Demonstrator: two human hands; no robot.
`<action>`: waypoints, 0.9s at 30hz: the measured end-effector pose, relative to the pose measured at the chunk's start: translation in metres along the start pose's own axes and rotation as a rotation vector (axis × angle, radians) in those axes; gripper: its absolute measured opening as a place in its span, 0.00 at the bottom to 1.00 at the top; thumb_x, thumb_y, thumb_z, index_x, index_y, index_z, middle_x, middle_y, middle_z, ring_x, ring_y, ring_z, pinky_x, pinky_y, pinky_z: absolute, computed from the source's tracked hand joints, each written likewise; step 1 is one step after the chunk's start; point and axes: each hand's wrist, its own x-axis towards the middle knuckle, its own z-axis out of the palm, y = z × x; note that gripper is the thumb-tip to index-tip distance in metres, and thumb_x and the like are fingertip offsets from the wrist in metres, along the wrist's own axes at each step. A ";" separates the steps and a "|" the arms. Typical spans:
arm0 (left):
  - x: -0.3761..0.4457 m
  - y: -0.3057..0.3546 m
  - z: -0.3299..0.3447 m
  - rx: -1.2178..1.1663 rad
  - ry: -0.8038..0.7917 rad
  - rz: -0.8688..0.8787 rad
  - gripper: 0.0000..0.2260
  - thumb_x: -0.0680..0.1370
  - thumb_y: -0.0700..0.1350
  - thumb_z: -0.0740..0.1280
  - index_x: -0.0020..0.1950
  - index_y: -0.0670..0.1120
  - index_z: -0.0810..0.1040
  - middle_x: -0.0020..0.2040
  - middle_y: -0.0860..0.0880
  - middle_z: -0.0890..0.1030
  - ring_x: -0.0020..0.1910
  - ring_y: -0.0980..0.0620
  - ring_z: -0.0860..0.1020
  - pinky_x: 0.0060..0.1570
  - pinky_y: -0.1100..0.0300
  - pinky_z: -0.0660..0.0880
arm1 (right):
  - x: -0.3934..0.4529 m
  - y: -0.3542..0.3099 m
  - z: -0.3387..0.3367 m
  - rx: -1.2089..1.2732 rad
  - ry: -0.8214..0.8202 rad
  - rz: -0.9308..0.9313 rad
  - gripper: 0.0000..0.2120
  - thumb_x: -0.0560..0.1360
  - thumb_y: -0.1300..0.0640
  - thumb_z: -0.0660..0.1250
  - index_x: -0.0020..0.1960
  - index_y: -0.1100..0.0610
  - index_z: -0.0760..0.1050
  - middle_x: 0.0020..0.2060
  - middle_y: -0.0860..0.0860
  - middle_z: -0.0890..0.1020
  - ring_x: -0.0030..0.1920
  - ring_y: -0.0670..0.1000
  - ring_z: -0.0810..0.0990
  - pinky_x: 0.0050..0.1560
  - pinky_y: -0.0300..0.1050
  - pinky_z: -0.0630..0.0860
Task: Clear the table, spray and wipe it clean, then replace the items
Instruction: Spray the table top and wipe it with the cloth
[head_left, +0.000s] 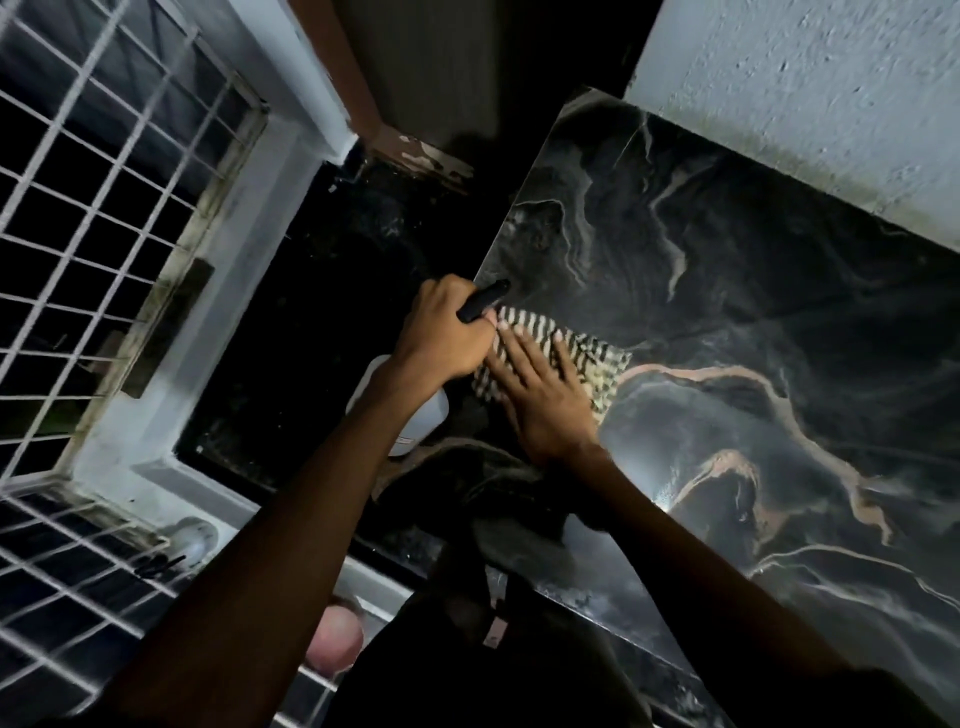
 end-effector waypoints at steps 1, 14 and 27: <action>0.004 0.002 0.000 -0.012 -0.002 0.001 0.10 0.74 0.39 0.64 0.43 0.34 0.81 0.42 0.34 0.82 0.42 0.33 0.81 0.43 0.37 0.81 | -0.016 0.010 0.002 -0.005 -0.014 -0.022 0.30 0.85 0.46 0.52 0.84 0.46 0.46 0.84 0.51 0.52 0.84 0.52 0.50 0.82 0.63 0.46; 0.053 0.024 -0.004 -0.027 -0.021 -0.003 0.12 0.70 0.44 0.61 0.43 0.40 0.82 0.45 0.37 0.83 0.47 0.36 0.82 0.52 0.43 0.82 | 0.123 0.113 -0.063 0.036 0.067 0.536 0.29 0.83 0.42 0.42 0.84 0.45 0.47 0.84 0.52 0.48 0.84 0.53 0.46 0.80 0.69 0.43; 0.094 0.048 -0.003 -0.016 0.015 0.076 0.15 0.67 0.45 0.59 0.40 0.36 0.80 0.37 0.36 0.83 0.38 0.34 0.81 0.37 0.38 0.82 | 0.062 0.160 -0.056 -0.048 0.038 0.429 0.28 0.84 0.39 0.46 0.83 0.40 0.47 0.84 0.49 0.51 0.83 0.52 0.51 0.79 0.69 0.47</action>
